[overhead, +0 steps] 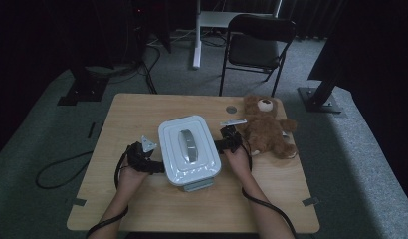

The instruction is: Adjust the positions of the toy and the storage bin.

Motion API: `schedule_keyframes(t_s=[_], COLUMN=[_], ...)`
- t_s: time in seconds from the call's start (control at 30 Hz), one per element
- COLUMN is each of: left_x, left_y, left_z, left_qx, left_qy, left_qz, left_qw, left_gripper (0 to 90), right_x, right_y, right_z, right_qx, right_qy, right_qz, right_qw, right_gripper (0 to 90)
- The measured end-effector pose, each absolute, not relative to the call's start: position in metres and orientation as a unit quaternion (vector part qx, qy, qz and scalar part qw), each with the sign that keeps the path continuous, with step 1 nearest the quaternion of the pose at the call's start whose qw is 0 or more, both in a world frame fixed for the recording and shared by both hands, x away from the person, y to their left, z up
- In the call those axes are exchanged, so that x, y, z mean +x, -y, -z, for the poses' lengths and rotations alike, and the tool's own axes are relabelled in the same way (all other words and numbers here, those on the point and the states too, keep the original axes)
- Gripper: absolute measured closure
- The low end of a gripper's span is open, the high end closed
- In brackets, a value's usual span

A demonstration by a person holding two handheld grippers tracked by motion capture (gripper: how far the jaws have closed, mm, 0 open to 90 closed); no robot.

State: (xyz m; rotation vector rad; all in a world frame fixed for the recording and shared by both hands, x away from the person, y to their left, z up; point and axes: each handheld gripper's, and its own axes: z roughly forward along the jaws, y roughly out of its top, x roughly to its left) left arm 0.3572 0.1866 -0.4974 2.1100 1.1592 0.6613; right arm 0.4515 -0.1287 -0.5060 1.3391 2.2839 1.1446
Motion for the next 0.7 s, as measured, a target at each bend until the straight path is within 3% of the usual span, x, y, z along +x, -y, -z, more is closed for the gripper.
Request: schedule_keyframes(t_s=[0.07, 0.2, 0.43, 0.7], left_x=[0.356, 0.354, 0.350, 0.343], left_y=[-0.188, -0.190, -0.188, -0.187], left_z=[0.496, 0.495, 0.496, 0.496], left_qx=[0.800, 0.802, 0.803, 0.804], left_qy=[-0.441, -0.438, -0.435, -0.430], left_qz=[-0.247, -0.242, -0.231, -0.228], left_qw=[0.322, 0.327, 0.335, 0.342], left_gripper=[0.9, 0.9, 0.9, 0.9], right_x=[0.447, 0.440, 0.438, 0.423], right_y=[0.129, 0.125, 0.147, 0.170], right_z=[0.499, 0.483, 0.464, 0.452], right_qx=[0.470, 0.457, 0.479, 0.467], right_qy=[-0.783, -0.790, -0.768, -0.767], right_qz=[-0.383, -0.336, -0.348, -0.378], right_qw=[0.143, 0.234, 0.244, 0.226], right_gripper=[17.1, 16.8, 16.1, 16.0])
